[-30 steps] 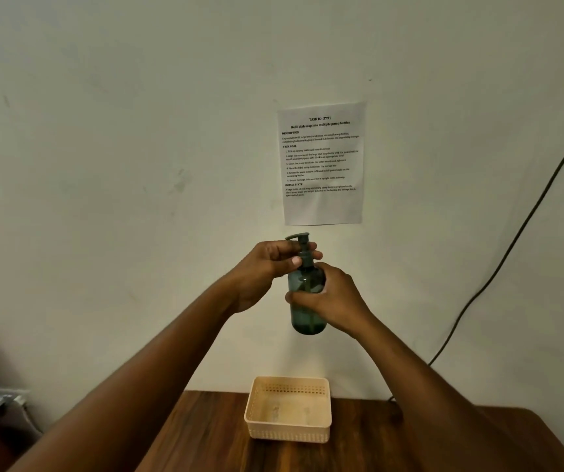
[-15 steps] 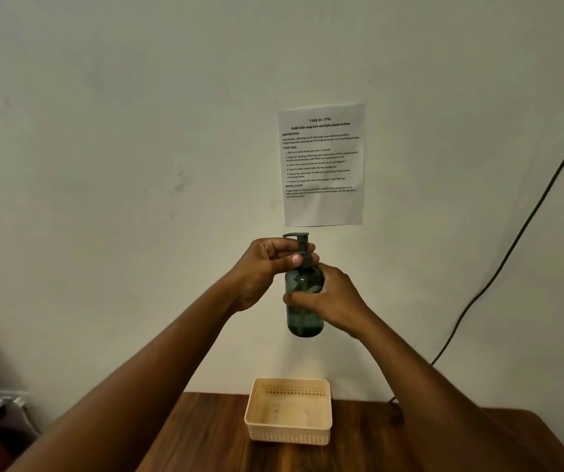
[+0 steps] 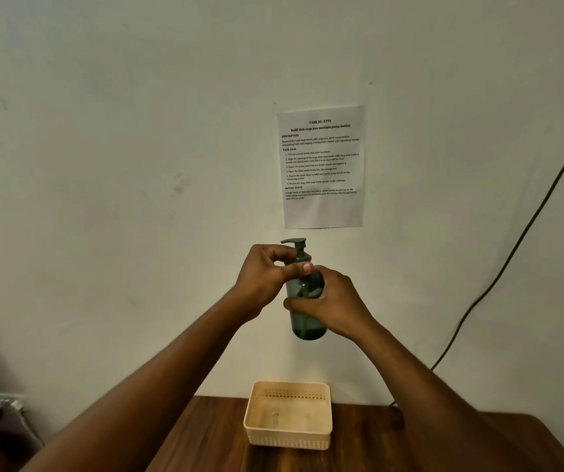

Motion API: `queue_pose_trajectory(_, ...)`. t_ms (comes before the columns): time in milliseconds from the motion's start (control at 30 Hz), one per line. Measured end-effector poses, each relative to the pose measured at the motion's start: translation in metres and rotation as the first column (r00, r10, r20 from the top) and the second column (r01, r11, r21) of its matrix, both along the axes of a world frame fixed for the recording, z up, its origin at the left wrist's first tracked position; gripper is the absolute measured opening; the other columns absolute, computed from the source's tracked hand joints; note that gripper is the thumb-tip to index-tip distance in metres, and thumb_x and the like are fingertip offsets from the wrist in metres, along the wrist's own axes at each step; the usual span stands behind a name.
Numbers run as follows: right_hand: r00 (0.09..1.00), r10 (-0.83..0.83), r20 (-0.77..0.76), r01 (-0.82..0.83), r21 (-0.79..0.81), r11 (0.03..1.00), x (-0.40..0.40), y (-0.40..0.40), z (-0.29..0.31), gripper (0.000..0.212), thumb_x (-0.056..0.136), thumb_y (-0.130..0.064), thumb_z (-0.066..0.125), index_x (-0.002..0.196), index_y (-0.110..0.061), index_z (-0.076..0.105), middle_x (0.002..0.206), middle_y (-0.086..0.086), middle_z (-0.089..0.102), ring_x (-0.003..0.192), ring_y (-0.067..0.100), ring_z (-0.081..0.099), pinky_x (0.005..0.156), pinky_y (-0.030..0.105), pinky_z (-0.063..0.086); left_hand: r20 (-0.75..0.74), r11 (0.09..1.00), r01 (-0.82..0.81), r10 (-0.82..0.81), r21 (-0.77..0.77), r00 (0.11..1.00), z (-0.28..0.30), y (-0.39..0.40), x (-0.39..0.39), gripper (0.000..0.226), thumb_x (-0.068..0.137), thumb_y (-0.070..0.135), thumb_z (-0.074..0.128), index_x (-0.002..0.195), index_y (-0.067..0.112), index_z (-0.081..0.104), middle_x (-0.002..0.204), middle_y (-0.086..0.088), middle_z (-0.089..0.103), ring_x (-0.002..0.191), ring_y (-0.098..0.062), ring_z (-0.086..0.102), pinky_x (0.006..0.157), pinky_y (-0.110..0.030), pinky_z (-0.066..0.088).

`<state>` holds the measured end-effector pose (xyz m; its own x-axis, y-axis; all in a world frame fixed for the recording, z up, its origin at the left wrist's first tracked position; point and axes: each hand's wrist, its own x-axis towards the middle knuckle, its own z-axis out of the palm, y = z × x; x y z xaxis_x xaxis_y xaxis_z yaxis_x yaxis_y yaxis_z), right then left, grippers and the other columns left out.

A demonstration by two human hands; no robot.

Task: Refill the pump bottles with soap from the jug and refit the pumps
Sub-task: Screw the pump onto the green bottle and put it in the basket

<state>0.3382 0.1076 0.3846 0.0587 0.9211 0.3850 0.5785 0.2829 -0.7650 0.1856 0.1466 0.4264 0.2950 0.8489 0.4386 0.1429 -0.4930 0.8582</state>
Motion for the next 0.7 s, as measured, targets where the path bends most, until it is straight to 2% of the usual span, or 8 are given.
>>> queue_pose_trajectory(133,0.999,0.039,-0.019,-0.039,-0.021,0.999,0.0015,0.0006,-0.0019,0.066,0.071,-0.048,0.085,0.128,-0.027,0.058,0.119,-0.006,0.064,0.105,0.017,0.063,0.087,0.033,0.058,0.003,0.996,0.085,-0.085,-0.009,0.996,0.0009,0.0032,-0.0047,0.012,0.085,0.012,0.082,0.094,0.005,0.082,0.099,-0.005,0.080,0.104,-0.017,0.074,0.097,-0.034,0.053)
queue_pose_trajectory(233,0.996,0.080,-0.036,-0.081,-0.027,0.996,0.0031,0.0009,-0.0008,0.064,0.072,-0.046,0.085,0.127,-0.028,0.059,0.117,-0.007,0.064,0.104,0.015,0.062,0.082,0.027,0.056,0.021,0.990,0.138,-0.137,-0.029,0.990,0.0018,0.0050,-0.0064,0.007,0.085,0.008,0.081,0.092,0.009,0.082,0.099,-0.008,0.080,0.101,-0.019,0.074,0.100,-0.039,0.053)
queue_pose_trajectory(333,0.990,0.130,-0.048,-0.132,-0.039,0.990,0.0058,0.0016,0.0001,0.061,0.071,-0.045,0.086,0.125,-0.029,0.059,0.114,-0.009,0.065,0.102,0.014,0.064,0.083,0.029,0.058,0.035,0.983,0.178,-0.176,-0.042,0.984,0.0017,0.0069,-0.0080,0.008,0.085,0.008,0.080,0.091,0.012,0.082,0.102,-0.010,0.080,0.104,-0.022,0.072,0.101,-0.043,0.053)
queue_pose_trajectory(500,0.988,0.146,-0.056,-0.149,-0.045,0.988,0.0084,0.0041,-0.0005,0.060,0.070,-0.045,0.085,0.123,-0.029,0.061,0.112,-0.008,0.067,0.102,0.014,0.065,0.087,0.035,0.060,0.053,0.984,0.172,-0.169,-0.050,0.984,-0.0004,0.0063,-0.0079,0.007,0.088,0.008,0.078,0.094,0.008,0.080,0.105,-0.009,0.079,0.106,-0.019,0.073,0.099,-0.036,0.053)
queue_pose_trajectory(700,0.992,0.120,-0.035,-0.122,-0.042,0.992,0.0069,0.0101,-0.0003,0.061,0.072,-0.046,0.085,0.125,-0.029,0.059,0.116,-0.007,0.065,0.104,0.015,0.064,0.086,0.031,0.058,0.026,0.993,0.113,-0.113,-0.016,0.993,-0.0057,0.0097,-0.0074,0.017,0.090,0.018,0.078,0.105,0.013,0.080,0.110,-0.002,0.079,0.108,-0.018,0.073,0.103,-0.040,0.054)
